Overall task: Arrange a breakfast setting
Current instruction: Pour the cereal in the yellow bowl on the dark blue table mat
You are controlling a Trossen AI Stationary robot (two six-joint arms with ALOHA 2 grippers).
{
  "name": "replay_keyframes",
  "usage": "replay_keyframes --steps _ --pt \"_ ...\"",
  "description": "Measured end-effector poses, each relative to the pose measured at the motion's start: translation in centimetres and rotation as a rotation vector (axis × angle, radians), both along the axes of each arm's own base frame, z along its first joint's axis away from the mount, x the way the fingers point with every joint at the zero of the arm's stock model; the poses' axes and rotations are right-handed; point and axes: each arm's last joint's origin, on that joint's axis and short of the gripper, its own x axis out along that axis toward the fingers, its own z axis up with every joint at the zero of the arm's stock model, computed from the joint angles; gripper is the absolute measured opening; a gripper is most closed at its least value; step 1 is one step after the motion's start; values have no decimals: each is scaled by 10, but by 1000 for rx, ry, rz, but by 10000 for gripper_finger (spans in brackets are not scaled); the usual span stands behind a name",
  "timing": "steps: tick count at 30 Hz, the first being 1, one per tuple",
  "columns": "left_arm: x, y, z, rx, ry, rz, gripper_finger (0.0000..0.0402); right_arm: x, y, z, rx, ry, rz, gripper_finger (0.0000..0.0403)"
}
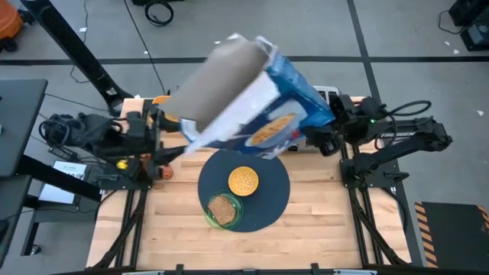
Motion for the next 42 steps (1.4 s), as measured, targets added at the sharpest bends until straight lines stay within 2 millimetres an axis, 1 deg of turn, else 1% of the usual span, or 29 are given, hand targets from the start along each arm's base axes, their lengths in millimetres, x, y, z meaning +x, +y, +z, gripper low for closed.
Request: replay_keyframes --steps 3,10,13,16,21,27,31,35,39,42 --pt "18 1 -7 -27 29 41 256 -18 1 -15 27 4 29 299" --pt "62 5 -27 -108 103 98 256 -65 7 -42 57 -25 88 298" --pt "80 5 -46 -190 200 128 256 -81 8 -52 79 -33 109 298" --pt "97 3 -70 -278 322 167 256 -92 8 -60 94 -35 129 298" --pt "122 -3 -109 -373 504 234 256 -99 9 -67 69 20 156 298" --pt "145 -10 -158 -449 709 355 256 -103 10 -68 24 16 194 298" --pt "159 -13 -184 -494 788 400 256 -103 10 -80 19 9 184 297" --pt "168 -17 -199 -529 818 416 256 -103 9 -100 48 -6 176 297" --pt "173 -19 -202 -547 794 409 256 -105 7 -118 85 -36 140 297" --pt "170 -22 -203 -571 808 430 256 -104 6 -132 112 -31 108 296"
